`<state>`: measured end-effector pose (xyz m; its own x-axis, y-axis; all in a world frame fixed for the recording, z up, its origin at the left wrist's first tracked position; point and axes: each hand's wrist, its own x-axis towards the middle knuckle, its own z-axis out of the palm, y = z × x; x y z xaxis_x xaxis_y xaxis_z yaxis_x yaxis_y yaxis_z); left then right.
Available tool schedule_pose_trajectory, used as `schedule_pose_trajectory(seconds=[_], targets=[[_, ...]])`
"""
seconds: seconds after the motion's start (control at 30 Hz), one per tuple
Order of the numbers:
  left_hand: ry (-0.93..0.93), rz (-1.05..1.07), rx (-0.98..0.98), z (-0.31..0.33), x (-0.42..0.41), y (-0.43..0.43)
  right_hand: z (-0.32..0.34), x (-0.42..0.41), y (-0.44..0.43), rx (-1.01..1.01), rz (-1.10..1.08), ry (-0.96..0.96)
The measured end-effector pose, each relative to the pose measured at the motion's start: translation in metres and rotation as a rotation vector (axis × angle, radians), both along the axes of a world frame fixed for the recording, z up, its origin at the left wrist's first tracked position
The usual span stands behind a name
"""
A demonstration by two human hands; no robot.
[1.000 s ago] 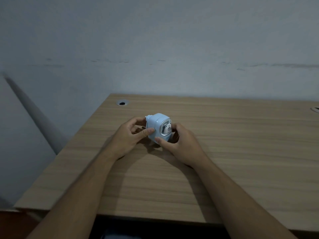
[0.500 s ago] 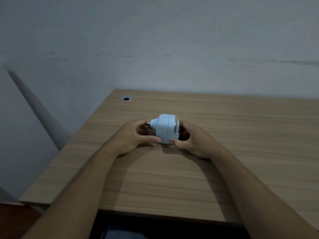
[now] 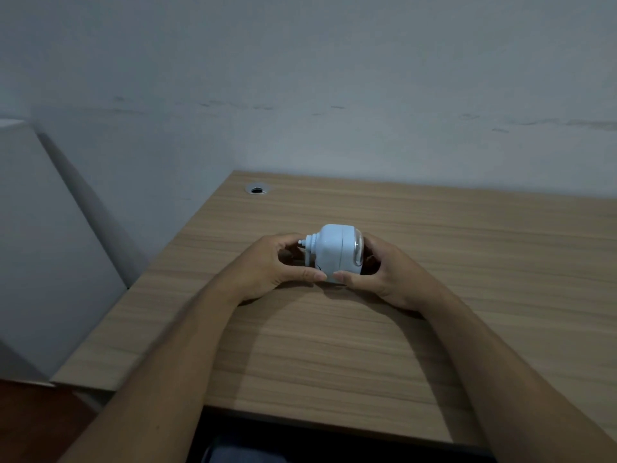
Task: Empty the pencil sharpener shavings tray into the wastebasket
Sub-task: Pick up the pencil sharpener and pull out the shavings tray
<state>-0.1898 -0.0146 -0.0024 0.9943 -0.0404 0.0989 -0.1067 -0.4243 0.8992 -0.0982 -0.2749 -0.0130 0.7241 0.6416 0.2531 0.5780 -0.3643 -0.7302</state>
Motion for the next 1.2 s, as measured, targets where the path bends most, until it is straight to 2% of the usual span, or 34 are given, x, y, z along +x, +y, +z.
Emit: schedule_pose_trajectory(seconds=[0.2, 0.53, 0.8, 1.03, 1.2], targets=[[-0.016, 0.154, -0.069, -0.003, 0.002, 0.012, 0.003, 0.0, -0.001, -0.003, -0.024, 0.002], [-0.061, 0.149, 0.025, -0.002, -0.002, 0.016, 0.003, 0.001, 0.0, -0.01, -0.041, 0.031], [-0.008, 0.096, 0.065, 0.006, -0.009, 0.009, 0.003, 0.0, 0.0, -0.007, -0.041, 0.028], [0.018, -0.012, 0.021, 0.006, -0.01, 0.006, 0.003, 0.0, -0.002, -0.03, -0.007, 0.032], [0.04, -0.004, 0.107, 0.005, -0.008, 0.005, 0.004, 0.0, -0.002, -0.032, 0.022, 0.056]])
